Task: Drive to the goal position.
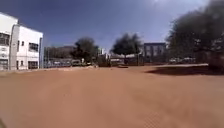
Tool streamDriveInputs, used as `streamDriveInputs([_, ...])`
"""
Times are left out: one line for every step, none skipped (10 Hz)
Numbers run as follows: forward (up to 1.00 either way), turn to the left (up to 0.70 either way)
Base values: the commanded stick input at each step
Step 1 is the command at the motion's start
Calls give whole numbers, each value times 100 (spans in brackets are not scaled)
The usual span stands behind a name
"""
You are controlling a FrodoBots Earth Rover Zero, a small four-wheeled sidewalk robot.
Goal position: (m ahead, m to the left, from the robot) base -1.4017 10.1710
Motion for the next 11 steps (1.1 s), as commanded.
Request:
streamDriveInputs([100, 0])
streamDriveInputs([100, 0])
streamDriveInputs([100, 0])
streamDriveInputs([100, 0])
streamDriveInputs([100, 0])
streamDriveInputs([100, 0])
streamDriveInputs([100, 0])
streamDriveInputs([100, 0])
streamDriveInputs([100, 0])
streamDriveInputs([100, 40])
streamDriveInputs([100, 40])
